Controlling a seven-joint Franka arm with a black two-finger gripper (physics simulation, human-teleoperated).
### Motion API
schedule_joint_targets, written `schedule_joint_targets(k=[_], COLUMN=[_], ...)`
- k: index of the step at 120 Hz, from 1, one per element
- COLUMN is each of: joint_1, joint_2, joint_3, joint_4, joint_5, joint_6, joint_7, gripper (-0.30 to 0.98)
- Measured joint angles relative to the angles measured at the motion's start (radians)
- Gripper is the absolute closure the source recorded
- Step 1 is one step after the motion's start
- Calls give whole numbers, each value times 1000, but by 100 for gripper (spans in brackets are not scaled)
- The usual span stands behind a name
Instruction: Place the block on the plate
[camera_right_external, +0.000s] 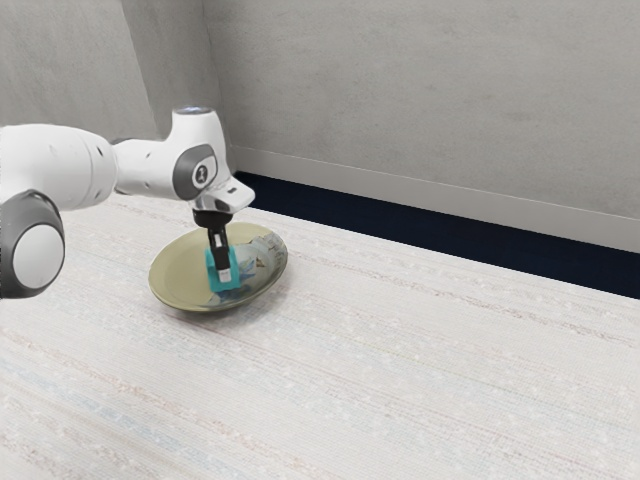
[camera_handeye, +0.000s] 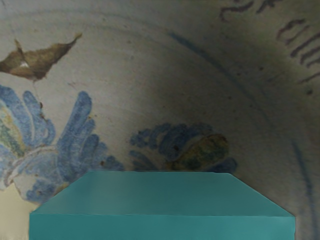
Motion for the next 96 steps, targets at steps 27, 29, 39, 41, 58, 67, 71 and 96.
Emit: schedule_joint_targets(k=[27, 29, 39, 41, 58, 67, 71, 96], joint_1=[1, 0, -6, -8, -55, -89, -103, -158], joint_2=[-32, -41, -89, -98, -196, -249, -270, -356], joint_3=[-9, -10, -12, -13, -14, -18, -19, -22], joint_4=[-7, -8, -13, -16, -55, -71, -74, -77], joint_5=[-1, -1, 0, 0, 1, 1, 1, 3], joint_6=[0, 0, -4, -5, -21, -42, -54, -125], joint_7=[3, 3, 5, 5, 7, 7, 8, 9], gripper=[10, 10, 6, 6, 3, 2, 2, 1])
